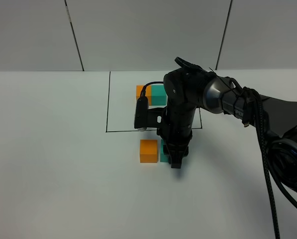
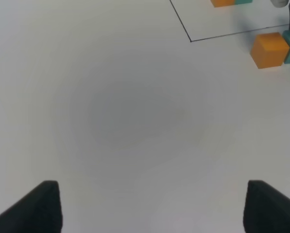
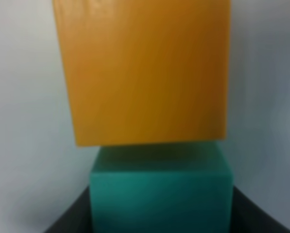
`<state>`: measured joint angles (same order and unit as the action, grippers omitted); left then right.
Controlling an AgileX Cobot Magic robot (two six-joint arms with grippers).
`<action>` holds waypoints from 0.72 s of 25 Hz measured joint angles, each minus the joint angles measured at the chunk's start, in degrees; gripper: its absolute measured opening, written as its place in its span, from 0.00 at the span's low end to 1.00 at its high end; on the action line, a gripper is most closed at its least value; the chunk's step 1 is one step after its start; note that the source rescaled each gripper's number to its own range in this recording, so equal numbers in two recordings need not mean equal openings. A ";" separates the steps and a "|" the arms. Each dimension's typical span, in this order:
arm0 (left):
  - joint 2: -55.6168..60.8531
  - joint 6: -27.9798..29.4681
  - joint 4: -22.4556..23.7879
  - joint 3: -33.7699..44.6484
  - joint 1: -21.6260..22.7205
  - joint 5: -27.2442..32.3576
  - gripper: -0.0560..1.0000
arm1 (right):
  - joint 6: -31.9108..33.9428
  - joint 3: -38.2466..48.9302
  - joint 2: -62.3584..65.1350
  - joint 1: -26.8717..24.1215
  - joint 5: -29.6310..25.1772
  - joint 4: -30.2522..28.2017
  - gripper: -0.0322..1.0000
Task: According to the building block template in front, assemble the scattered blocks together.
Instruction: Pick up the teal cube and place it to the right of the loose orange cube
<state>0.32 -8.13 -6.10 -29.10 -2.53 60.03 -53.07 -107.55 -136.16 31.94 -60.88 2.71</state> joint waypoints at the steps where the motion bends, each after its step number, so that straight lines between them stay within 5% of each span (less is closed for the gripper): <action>1: 0.00 0.00 0.00 0.00 0.00 0.00 0.75 | 0.00 0.00 0.00 0.00 0.05 0.06 0.03; 18: 0.00 0.12 0.00 0.00 0.00 0.00 0.75 | -1.60 0.00 -0.37 0.43 1.25 1.19 0.03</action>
<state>0.32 -8.01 -6.10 -29.10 -2.53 60.03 -54.67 -107.55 -136.53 32.37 -59.63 3.90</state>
